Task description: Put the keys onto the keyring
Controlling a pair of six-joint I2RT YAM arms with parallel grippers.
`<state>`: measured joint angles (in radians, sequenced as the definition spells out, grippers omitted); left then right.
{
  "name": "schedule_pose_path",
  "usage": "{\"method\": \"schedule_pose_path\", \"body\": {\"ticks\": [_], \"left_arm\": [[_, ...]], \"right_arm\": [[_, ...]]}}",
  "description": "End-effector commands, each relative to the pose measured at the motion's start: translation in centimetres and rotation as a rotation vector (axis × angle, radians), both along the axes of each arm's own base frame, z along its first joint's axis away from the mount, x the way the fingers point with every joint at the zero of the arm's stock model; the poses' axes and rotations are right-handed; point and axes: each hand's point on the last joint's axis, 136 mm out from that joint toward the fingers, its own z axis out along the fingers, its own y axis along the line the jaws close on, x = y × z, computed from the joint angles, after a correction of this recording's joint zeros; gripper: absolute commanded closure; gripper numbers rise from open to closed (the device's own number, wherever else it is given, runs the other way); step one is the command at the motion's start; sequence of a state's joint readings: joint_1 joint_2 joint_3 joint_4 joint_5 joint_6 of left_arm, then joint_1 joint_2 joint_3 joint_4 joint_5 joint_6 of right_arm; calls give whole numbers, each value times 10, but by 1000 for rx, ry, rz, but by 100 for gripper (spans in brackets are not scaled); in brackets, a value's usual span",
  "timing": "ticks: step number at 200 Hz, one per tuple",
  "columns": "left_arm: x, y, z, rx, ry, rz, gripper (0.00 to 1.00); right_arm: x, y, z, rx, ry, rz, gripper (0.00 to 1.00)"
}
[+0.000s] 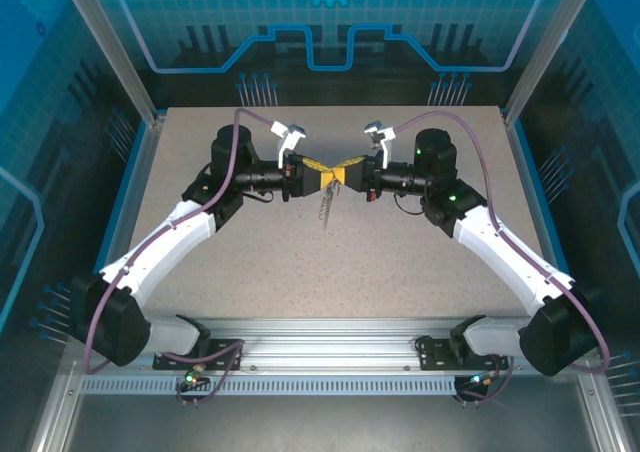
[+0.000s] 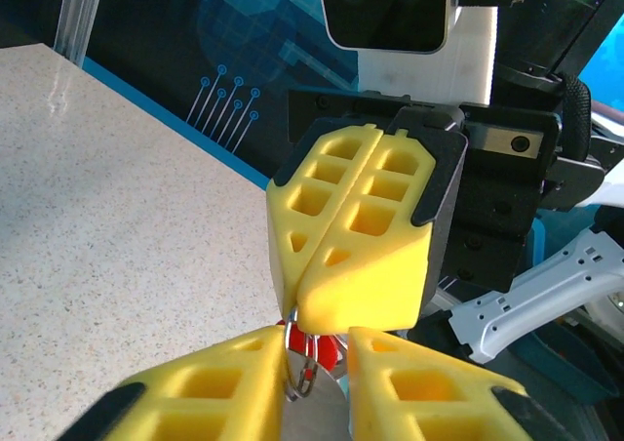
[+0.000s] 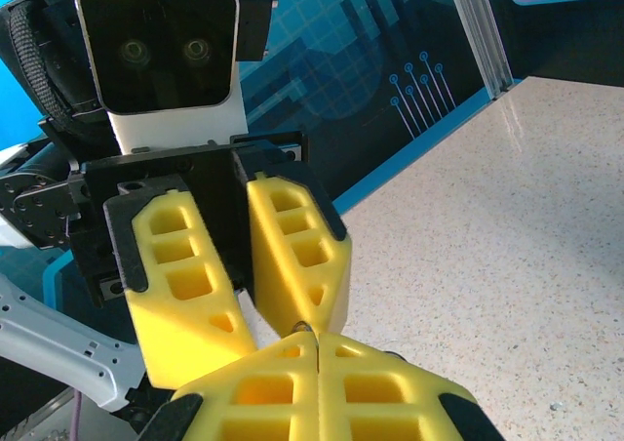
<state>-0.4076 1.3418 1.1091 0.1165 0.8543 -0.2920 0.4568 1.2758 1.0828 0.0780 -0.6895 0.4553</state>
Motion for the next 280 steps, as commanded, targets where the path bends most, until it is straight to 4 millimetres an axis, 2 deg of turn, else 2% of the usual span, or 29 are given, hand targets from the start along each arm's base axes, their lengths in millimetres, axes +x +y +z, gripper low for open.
{"method": "schedule_pose_path", "body": {"ticks": [1,43,97,121,134,165,198,232,239,280], "left_arm": [[0,0,10,-25,-28,-27,81],[-1,-2,9,-36,-21,-40,100],[0,1,13,-70,-29,-9,100],[5,6,19,-110,-42,60,100],[5,8,24,-138,-49,78,100],[2,11,35,-183,-53,91,100],[-1,14,45,-224,-55,100,100],[-1,16,50,-261,-42,107,100],[-2,16,51,-266,-40,106,100],[-2,16,52,-280,-30,101,100]], "right_arm": [[3,-1,16,30,-31,0,100],[4,0,17,36,-31,-1,100],[4,-3,21,44,-24,-16,100],[2,-14,26,55,-30,-46,70],[1,-22,27,67,-33,-73,61],[-3,-38,27,97,-32,-135,58],[-5,-42,21,128,-19,-166,53],[-8,-37,18,136,-14,-172,49],[-9,-35,24,149,-42,-165,48],[-13,-23,28,138,-69,-115,43]]}}
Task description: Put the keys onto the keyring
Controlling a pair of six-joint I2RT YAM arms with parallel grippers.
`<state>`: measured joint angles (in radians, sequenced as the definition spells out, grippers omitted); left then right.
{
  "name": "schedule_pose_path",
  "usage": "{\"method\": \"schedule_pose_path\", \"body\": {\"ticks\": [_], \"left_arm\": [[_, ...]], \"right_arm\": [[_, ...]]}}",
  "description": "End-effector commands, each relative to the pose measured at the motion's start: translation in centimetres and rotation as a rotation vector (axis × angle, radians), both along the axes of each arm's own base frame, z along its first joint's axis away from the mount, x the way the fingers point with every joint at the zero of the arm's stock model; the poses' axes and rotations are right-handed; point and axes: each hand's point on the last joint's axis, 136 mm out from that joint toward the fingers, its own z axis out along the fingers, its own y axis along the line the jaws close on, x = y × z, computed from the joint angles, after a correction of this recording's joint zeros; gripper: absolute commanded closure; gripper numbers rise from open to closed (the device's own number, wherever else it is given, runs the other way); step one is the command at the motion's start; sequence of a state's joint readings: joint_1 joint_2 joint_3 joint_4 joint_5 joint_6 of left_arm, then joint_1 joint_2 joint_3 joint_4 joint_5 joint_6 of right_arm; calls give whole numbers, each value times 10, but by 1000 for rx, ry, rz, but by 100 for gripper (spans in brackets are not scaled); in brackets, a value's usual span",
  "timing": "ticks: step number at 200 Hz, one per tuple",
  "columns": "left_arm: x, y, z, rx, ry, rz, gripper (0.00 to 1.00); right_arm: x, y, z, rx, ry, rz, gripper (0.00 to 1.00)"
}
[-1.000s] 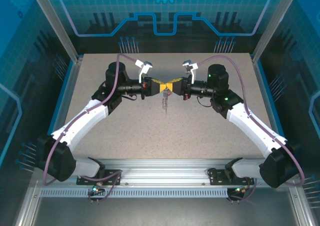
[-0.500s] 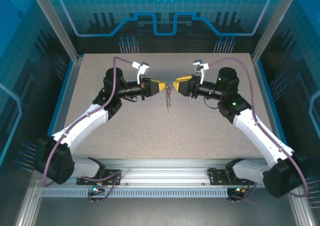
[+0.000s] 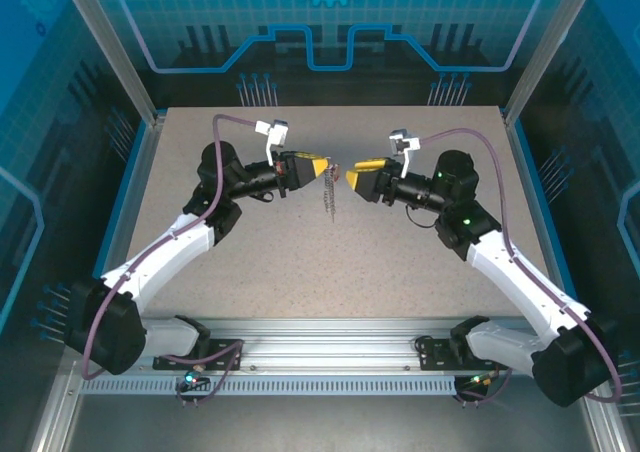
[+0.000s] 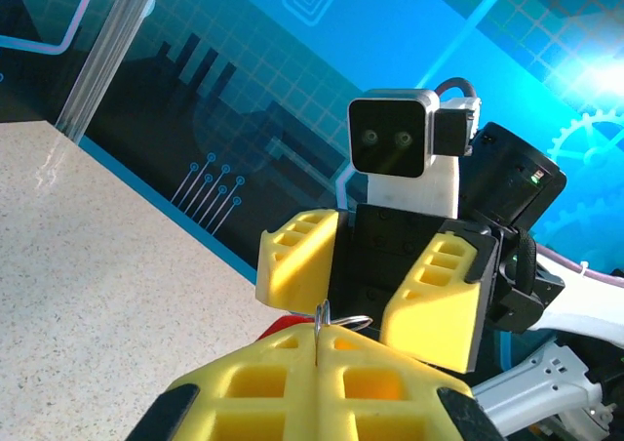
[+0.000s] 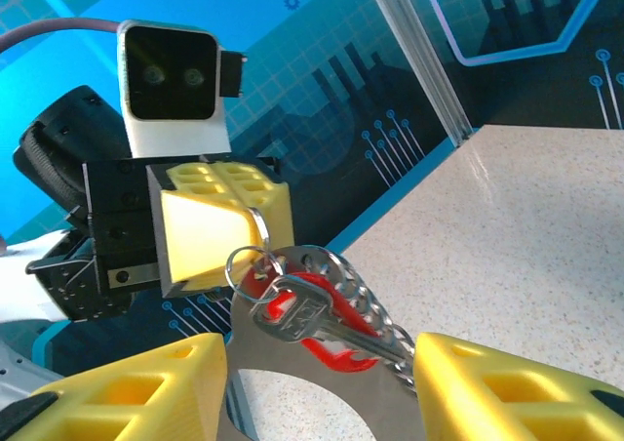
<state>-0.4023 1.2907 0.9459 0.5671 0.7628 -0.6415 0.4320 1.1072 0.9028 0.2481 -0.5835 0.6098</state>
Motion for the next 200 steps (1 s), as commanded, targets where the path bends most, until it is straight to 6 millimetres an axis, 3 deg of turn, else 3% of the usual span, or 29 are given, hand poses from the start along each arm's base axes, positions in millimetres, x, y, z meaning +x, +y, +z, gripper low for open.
{"method": "schedule_pose_path", "body": {"ticks": [1,56,151,174,200], "left_arm": [[-7,5,23,-53,-58,5,100],[-12,2,31,-76,-59,-36,100],[-13,-1,34,-107,-44,-80,100],[-12,-2,33,-109,-41,-84,100],[-11,-2,33,-113,-37,-84,100]], "right_arm": [[-3,7,17,19,-65,26,43],[-1,15,10,-2,-83,67,37],[-12,31,23,16,-141,196,35],[-15,34,24,17,-147,219,40],[-20,37,24,18,-153,247,58]]}}
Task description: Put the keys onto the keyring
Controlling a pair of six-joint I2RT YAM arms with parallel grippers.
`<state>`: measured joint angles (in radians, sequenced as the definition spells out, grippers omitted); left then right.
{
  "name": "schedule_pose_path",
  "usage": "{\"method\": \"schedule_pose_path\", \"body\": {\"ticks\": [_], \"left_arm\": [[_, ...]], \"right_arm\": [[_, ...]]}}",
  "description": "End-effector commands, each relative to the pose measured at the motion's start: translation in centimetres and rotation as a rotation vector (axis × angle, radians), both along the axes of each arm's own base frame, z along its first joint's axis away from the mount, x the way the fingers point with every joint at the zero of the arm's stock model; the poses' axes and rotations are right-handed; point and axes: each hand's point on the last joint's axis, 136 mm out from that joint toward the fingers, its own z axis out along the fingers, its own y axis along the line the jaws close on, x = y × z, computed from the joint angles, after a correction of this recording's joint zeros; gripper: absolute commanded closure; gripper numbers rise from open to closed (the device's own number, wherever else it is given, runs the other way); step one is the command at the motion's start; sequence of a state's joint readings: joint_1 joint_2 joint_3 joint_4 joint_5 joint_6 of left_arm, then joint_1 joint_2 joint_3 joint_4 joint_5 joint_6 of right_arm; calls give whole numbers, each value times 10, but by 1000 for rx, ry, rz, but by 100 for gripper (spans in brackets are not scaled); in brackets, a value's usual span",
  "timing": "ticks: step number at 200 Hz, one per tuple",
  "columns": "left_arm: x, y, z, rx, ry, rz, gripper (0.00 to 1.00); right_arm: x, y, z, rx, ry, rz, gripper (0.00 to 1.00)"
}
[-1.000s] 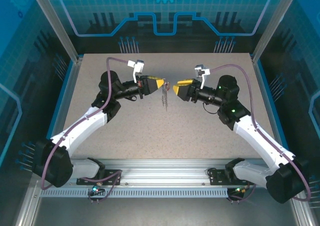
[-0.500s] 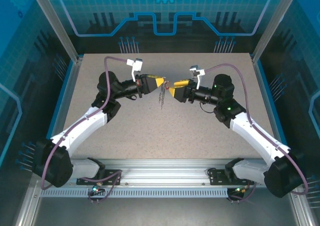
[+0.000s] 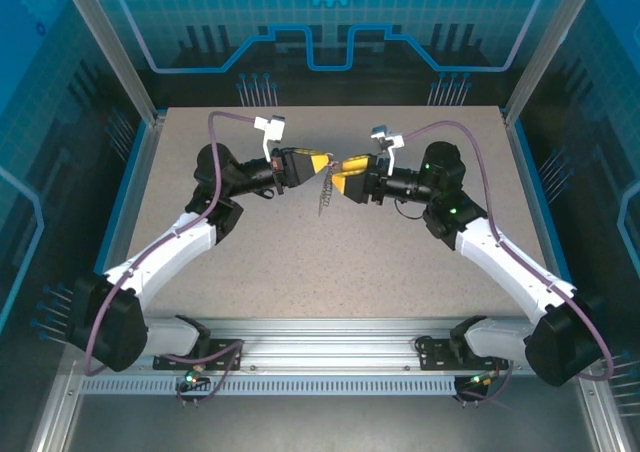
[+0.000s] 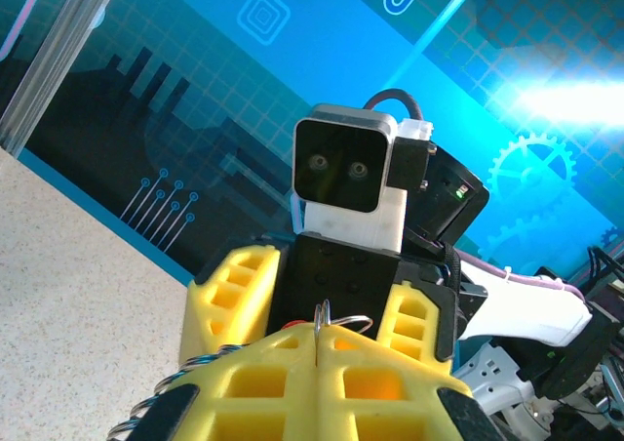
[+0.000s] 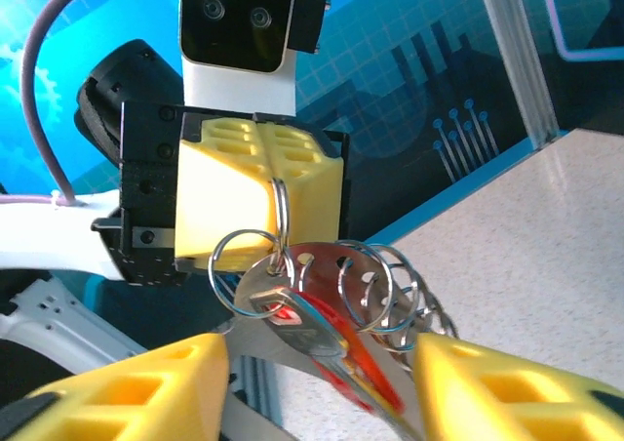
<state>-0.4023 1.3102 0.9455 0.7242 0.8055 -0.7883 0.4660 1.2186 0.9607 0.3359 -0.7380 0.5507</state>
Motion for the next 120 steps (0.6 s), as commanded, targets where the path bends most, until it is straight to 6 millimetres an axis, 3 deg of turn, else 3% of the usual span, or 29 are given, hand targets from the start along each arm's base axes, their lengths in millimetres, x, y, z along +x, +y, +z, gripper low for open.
{"method": "schedule_pose_path", "body": {"ticks": [1,54,120], "left_arm": [[-4,0,13,-27,-48,-21,100],[-1,0,13,-31,-46,-8,100],[0,3,19,-35,-63,16,100]], "right_arm": [[-12,6,19,25,-67,60,59],[-21,7,14,15,-65,86,100],[-23,6,0,-17,-39,75,100]]}}
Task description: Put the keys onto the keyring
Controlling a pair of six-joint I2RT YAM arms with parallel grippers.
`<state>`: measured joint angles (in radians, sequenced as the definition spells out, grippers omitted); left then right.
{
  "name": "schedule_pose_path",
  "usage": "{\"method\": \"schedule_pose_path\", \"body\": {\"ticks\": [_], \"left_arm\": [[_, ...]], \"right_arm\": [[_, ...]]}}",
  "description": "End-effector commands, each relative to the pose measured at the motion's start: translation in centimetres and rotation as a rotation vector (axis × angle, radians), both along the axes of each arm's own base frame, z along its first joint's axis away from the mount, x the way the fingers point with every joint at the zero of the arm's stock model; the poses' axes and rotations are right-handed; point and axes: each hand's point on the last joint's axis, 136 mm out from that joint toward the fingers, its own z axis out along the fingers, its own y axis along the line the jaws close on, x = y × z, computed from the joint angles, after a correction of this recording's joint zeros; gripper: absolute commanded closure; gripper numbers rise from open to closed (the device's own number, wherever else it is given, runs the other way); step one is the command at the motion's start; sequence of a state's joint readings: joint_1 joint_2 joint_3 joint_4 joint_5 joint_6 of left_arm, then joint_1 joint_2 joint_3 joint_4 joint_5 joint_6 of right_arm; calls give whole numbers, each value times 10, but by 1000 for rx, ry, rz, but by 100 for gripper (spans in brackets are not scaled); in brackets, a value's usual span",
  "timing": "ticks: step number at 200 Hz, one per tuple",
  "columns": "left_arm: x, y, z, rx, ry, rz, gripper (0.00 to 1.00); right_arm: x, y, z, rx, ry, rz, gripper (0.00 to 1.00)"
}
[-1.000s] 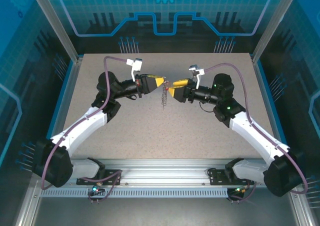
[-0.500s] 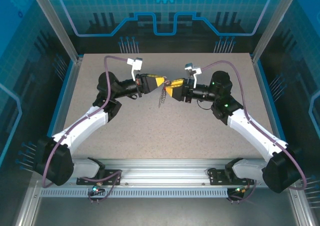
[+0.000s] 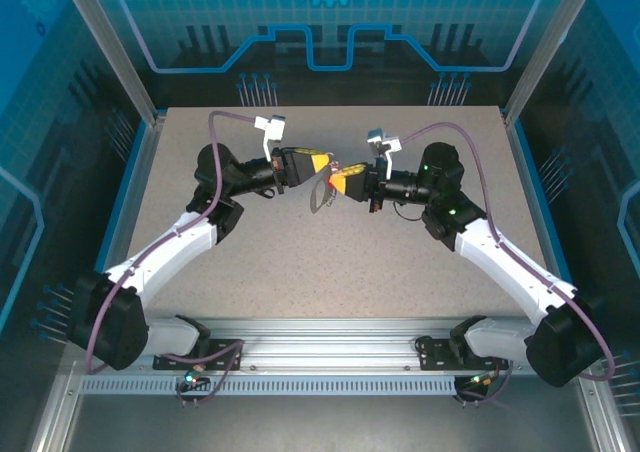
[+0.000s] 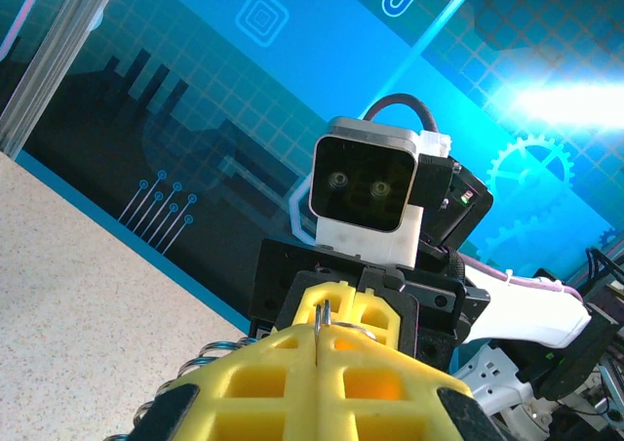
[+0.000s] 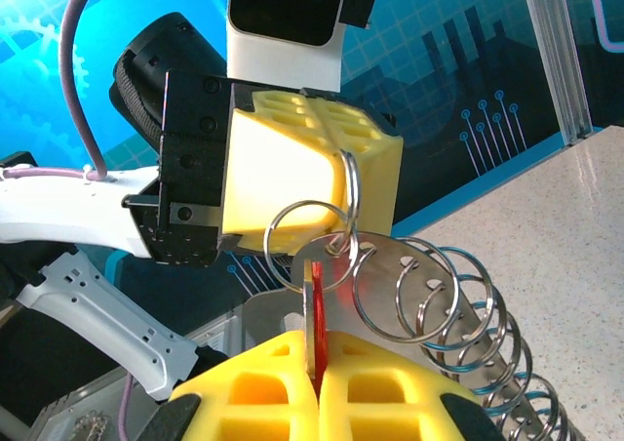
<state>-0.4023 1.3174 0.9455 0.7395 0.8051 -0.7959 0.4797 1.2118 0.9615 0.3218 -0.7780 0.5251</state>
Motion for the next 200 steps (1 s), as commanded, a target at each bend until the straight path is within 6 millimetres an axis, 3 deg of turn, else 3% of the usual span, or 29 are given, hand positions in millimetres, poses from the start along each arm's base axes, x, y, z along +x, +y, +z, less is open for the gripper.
{"method": "schedule_pose_path", "body": {"ticks": [1,73,147,200], "left_arm": [[-1,3,19,-29,-63,17,100],[-2,5,24,-34,-76,32,100],[-1,6,22,-39,-72,38,100],[-1,7,18,-38,-67,49,100]], "right_arm": [[-11,1,0,-8,-20,21,100],[-10,3,-14,-19,10,20,100],[-20,38,-16,-40,13,117,100],[-15,34,-19,-52,17,75,100]]}}
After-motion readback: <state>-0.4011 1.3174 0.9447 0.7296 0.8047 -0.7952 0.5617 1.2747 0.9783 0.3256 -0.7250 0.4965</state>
